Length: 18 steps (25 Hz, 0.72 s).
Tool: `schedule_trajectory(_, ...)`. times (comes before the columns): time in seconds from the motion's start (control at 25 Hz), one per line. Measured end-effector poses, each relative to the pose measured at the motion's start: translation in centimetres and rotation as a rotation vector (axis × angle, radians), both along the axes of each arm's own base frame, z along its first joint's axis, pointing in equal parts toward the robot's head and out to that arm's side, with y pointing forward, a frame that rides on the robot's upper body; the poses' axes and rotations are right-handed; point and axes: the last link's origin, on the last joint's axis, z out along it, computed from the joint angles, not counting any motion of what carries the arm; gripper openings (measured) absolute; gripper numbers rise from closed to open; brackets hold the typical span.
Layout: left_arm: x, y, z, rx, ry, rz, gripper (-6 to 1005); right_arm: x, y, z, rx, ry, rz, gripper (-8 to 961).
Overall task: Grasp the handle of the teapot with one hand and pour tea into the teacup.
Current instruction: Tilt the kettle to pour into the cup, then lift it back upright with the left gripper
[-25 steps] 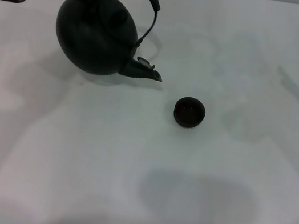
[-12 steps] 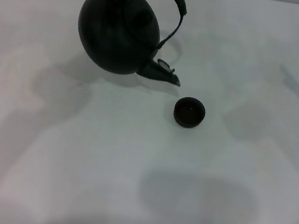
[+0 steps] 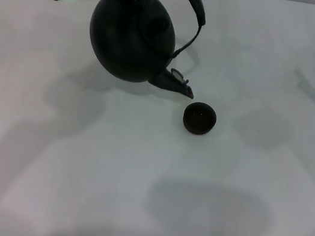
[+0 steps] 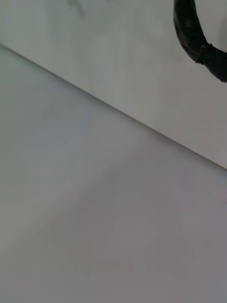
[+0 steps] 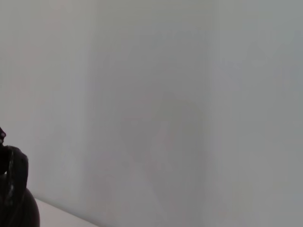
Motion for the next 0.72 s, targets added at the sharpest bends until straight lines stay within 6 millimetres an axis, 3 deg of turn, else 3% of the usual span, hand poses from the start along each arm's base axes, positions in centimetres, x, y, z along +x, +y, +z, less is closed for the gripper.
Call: schedule_trajectory(0.72, 1.4, -0.6, -1.6, -0.021, 0.067, -0.058, 131, 0.2, -0.2, 0.0, -0.001, 0.001, -0.009, 841)
